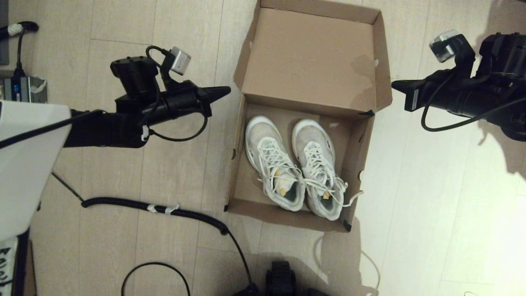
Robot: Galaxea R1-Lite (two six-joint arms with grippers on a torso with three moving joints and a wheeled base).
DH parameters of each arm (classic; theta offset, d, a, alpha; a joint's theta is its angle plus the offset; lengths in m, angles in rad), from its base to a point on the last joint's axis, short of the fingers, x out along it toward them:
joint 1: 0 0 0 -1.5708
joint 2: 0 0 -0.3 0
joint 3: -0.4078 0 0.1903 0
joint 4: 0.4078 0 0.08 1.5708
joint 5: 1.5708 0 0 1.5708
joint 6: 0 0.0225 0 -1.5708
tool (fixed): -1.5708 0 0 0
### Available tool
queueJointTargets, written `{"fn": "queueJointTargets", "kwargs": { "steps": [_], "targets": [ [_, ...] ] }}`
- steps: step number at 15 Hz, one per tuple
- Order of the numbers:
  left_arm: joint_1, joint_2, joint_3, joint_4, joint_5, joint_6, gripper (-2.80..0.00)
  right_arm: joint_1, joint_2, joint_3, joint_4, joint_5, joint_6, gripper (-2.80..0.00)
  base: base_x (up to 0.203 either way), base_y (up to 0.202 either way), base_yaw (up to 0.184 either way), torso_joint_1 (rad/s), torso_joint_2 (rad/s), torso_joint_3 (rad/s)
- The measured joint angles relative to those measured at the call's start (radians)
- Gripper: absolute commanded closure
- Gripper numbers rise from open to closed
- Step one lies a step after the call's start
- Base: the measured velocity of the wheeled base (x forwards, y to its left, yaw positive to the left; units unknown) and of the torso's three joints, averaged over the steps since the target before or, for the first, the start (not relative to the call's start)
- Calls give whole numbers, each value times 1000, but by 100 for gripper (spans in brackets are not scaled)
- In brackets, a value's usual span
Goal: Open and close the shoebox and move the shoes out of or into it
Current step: Close the shoe box
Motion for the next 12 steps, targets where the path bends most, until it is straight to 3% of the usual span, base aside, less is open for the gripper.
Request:
{"fn": "queueJointTargets", "kwargs": {
  "steps": [4, 12],
  "targets": [
    [-5, 70, -99, -2, 6, 25, 0, 31, 10, -5, 0, -5, 23, 0, 0, 0, 0, 0, 0, 0],
    [-24, 125, -114, -18, 24, 26, 0, 39, 32, 6, 1, -6, 25, 0, 0, 0, 0, 0, 0, 0]
  ]
}}
